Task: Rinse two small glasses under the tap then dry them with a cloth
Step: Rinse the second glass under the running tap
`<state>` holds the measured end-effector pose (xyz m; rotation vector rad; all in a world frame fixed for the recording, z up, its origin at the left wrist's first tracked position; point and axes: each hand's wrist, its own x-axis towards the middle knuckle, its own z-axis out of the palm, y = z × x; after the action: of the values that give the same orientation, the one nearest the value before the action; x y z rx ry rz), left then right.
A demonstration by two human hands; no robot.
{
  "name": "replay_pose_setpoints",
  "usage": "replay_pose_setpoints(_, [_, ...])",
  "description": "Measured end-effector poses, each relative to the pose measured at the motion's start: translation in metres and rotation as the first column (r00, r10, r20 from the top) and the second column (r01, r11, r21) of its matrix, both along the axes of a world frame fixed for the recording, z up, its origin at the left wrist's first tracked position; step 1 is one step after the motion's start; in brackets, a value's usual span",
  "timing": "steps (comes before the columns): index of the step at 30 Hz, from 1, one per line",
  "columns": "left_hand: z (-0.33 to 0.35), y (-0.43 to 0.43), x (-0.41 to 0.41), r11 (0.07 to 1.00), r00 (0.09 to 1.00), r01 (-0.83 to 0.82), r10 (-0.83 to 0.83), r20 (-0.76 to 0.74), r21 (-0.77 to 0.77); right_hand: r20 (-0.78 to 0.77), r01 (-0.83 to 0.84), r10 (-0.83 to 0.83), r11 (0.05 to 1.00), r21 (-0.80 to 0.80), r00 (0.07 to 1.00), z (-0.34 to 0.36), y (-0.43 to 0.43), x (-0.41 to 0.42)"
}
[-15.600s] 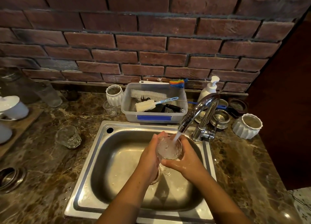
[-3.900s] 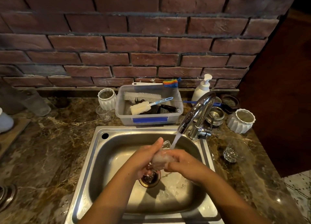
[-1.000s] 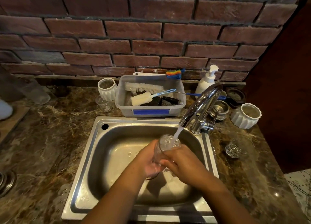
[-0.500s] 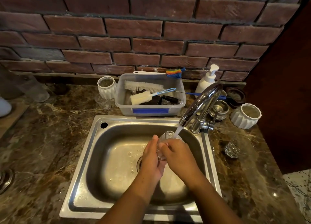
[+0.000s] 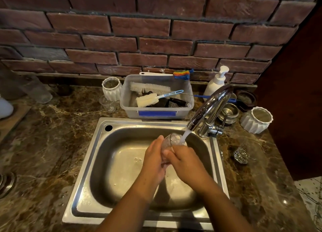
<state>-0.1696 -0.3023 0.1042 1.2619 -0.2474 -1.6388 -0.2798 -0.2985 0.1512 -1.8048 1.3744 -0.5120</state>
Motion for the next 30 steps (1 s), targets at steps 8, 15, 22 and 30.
replay_pose_setpoints(8, [0.008, -0.002, 0.009, 0.994, 0.995, 0.1, -0.1, -0.01, 0.045, 0.023, -0.122, 0.122, 0.993, 0.001, 0.992, 0.009, -0.002, -0.01])
replay_pose_setpoints(15, [0.005, -0.021, 0.018, 0.91, 0.903, 0.362, -0.29, -0.316, 0.2, -0.338, -0.414, 0.333, 0.888, -0.201, 0.88, 0.003, -0.009, -0.027])
replay_pose_setpoints(22, [0.0, -0.004, -0.023, 0.999, 0.964, -0.043, 0.048, 0.263, -0.023, 0.162, 0.361, -0.382, 0.921, 0.144, 0.91, 0.001, 0.001, 0.01])
replay_pose_setpoints(30, [0.007, -0.024, 0.021, 0.902, 0.944, 0.33, -0.313, -0.106, 0.277, -0.145, -0.244, 0.234, 0.968, -0.06, 0.961, 0.001, -0.009, -0.023])
